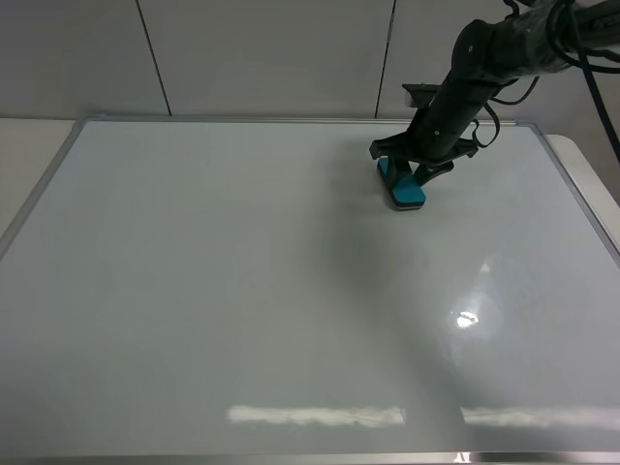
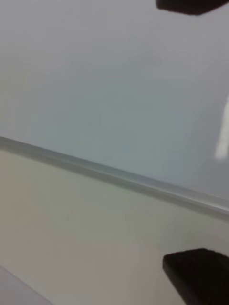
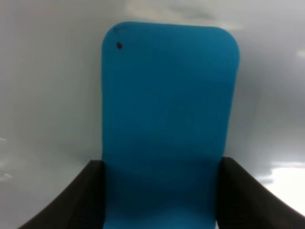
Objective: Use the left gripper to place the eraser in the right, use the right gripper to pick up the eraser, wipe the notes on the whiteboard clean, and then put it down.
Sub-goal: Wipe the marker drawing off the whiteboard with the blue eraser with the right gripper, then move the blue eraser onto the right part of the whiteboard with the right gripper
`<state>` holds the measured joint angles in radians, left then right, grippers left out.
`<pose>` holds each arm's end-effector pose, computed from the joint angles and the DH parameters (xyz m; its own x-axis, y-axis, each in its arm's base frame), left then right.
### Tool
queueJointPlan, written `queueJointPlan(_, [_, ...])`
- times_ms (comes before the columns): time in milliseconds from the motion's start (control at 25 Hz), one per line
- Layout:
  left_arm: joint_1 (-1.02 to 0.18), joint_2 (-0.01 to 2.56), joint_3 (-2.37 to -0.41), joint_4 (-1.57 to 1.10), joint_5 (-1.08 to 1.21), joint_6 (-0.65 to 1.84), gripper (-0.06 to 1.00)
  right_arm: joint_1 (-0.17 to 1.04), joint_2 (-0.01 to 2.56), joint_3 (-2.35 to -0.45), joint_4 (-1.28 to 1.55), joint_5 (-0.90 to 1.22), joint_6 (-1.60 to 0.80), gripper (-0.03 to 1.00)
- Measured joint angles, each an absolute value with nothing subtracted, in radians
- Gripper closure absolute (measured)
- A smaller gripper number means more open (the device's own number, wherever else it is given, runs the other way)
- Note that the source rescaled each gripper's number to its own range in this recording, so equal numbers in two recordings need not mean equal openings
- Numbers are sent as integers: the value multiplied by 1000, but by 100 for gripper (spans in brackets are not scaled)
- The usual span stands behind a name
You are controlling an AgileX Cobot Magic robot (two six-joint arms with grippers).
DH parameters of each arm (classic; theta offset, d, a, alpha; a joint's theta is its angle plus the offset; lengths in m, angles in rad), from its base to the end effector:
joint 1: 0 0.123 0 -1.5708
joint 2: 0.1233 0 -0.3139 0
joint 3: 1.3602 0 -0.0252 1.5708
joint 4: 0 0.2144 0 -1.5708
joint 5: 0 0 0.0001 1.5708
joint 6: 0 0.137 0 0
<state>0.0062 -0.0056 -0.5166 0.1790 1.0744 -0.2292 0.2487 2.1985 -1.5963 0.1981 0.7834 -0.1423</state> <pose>-0.0292 0.0213 0.2433 -0.4168 -0.1436 -0.8976 -0.2082 0.9763 -0.0595 0.4324 0.1294 0.1385 -0.9306 -0.2374 -0.2788 -0.2822 0.9501 0.1331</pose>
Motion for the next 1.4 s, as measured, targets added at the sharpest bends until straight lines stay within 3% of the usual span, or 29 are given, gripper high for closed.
queueJointPlan(280, [6, -6, -517, 179, 1074, -229, -6, 196, 1998, -1367, 175, 670, -144, 97])
queueJointPlan(920, [6, -6, -517, 179, 1074, -229, -6, -100, 1540, -777, 249, 543, -374, 97])
queueJointPlan(1400, [6, -6, -517, 179, 1074, -229, -6, -139, 1523, -646, 290, 402, -458, 97])
